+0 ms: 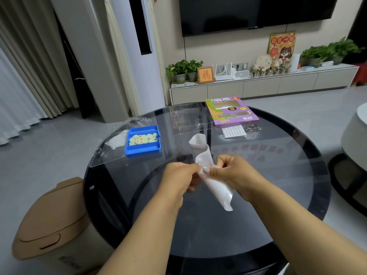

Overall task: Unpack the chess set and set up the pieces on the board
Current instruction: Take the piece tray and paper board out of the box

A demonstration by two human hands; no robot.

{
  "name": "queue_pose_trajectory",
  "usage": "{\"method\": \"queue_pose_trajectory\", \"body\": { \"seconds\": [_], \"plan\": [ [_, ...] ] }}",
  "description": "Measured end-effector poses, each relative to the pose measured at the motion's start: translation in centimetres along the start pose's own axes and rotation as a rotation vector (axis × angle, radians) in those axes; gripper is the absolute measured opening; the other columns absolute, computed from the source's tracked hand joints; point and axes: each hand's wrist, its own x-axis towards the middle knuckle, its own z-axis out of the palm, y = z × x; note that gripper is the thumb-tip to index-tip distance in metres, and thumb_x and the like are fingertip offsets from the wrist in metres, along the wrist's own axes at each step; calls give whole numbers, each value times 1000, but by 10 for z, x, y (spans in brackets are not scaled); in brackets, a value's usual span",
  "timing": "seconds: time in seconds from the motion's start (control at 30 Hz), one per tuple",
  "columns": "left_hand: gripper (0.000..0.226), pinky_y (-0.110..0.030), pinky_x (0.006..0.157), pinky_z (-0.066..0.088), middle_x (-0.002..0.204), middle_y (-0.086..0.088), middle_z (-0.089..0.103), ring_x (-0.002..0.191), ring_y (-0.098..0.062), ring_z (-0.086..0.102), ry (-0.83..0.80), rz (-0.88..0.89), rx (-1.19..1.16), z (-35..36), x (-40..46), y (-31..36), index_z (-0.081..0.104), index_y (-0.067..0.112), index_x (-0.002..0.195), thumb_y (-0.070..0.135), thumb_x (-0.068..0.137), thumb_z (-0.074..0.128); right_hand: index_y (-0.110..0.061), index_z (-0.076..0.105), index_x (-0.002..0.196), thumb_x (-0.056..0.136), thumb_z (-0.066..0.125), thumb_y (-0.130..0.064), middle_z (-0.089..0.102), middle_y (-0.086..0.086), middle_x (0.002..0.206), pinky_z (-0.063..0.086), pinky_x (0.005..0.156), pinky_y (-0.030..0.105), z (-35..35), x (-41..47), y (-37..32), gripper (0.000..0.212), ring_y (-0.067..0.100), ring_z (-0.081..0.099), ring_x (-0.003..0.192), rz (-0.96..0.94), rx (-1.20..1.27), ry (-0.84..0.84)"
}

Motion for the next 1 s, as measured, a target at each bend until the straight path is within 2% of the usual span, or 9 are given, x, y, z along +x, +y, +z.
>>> {"method": "queue_pose_trajectory", "body": {
  "seconds": [0.23,0.33,0.43,0.53,0.6,0.73,0.87,0.93,1.0],
  "plan": [
    [7,-27,56,53,75,-16,65,65,-25,61,5,-64,-10,-14,2,-1,65,-6,86,1,85,64,-15,38,54,80,73,-22,44,9,61,36,49,25,-4,7,3,45,18,41,52,78,111,99],
    [6,-37,68,58,77,-16,67,68,-27,62,22,-70,11,-18,3,-2,67,-4,85,2,86,65,-14,39,54,82,72,-23,44,6,56,35,48,23,-2,8,4,44,16,39,49,67,79,145],
    [5,-28,62,56,75,-9,69,68,-22,66,90,-63,26,-24,6,-2,67,5,81,5,85,68,-15,41,53,83,71,-30,42,3,52,32,50,24,-4,9,7,45,15,35,46,88,32,221],
    [5,-31,64,59,81,-12,71,74,-25,69,132,-65,-111,-31,11,-3,68,4,82,0,81,71,-12,48,59,83,70,-32,50,10,60,39,59,30,-11,10,9,38,20,44,54,170,-12,262],
    [7,-28,56,56,83,-14,71,71,-24,68,141,-78,-213,-35,14,-2,68,4,83,-3,80,70,-11,51,66,83,70,-28,55,11,68,42,60,30,-16,10,9,31,22,49,62,246,-100,250],
    [13,-26,53,53,76,-10,70,62,-17,68,131,-89,-435,-45,20,0,63,7,80,-4,78,70,-13,40,55,81,68,-30,46,8,59,33,54,26,-25,10,2,41,21,41,59,334,-504,161],
    [18,-29,58,53,64,-3,70,58,-14,69,73,-80,-457,-48,21,1,62,7,82,-1,74,75,-14,48,63,84,61,-43,52,-2,58,34,53,27,-21,4,-10,38,20,48,59,178,-932,237],
    [21,-29,60,53,61,-3,68,61,-16,66,34,-45,-423,-47,21,1,59,9,80,0,73,77,-17,51,68,84,63,-42,58,-6,63,38,55,27,-15,0,-15,32,16,53,62,-2,-833,316],
    [23,-31,63,50,65,-6,68,66,-20,63,-6,-18,-367,-44,20,1,58,10,77,0,72,78,-22,55,74,83,66,-39,58,-7,69,39,56,25,-8,-5,-20,22,10,52,64,-173,-688,282]
  ]
}}
